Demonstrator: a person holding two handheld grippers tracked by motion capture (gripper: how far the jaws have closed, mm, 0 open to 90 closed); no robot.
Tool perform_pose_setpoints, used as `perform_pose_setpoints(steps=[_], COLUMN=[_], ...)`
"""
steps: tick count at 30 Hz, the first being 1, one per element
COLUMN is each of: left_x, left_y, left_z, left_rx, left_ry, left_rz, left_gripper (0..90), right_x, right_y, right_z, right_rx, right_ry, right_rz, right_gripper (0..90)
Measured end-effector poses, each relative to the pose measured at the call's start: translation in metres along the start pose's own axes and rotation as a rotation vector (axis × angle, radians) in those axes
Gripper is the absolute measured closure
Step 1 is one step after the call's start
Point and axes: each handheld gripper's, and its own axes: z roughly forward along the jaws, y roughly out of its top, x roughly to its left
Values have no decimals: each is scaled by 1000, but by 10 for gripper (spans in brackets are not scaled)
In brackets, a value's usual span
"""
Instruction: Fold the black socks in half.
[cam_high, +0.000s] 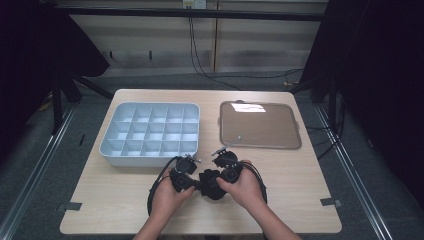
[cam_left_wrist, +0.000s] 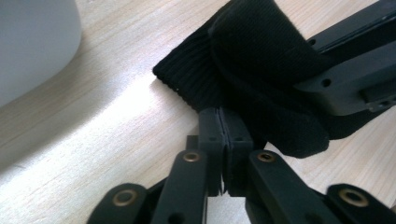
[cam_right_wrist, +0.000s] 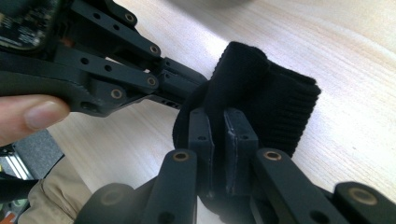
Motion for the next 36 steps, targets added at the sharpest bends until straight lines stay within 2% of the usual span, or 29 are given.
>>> perform_pose_setpoints(steps=[1, 4, 5, 9, 10, 11, 13, 20, 25, 30, 33, 36], left_x=[2, 4, 5, 7, 7, 7, 8, 12, 20, 27, 35, 36], left_y=[-1, -1, -1, 0, 0, 0, -1, -8, -17, -24, -29, -30], left_z=[-3, -8, -12, -19, -19, -21, -22, -29, -41, -48, -52, -54], left_rx=[-9, -15, -34, -48, -48, -48, -44, -32, -39, -40, -48, -56], left_ry=[5, 5, 10, 40, 40, 64, 66, 119, 137, 156, 166, 171], left_rz=[-13, -11, -24, -7, -7, -7, -3, 8, -4, -19, -43, -51], left_gripper=[811, 766, 746, 687, 673, 658, 651, 589, 578, 542, 534, 533], right_x=[0, 0, 0, 1, 1, 2, 2, 4, 8, 8, 8, 7], right_y=[0, 0, -1, -1, -1, -1, -1, 0, 1, 1, 2, 3], right_z=[1, 2, 3, 6, 6, 7, 8, 10, 16, 19, 21, 23], right_rx=[2, 4, 3, 10, 10, 13, 13, 20, 32, 36, 52, 54], right_ry=[-2, 0, -2, -4, -4, -4, -3, -22, -41, -40, -35, -35], right_rz=[0, 2, -2, -4, -4, -11, -14, -24, -40, -40, -28, -18], right_gripper=[832, 829, 828, 815, 815, 805, 801, 784, 782, 780, 773, 772])
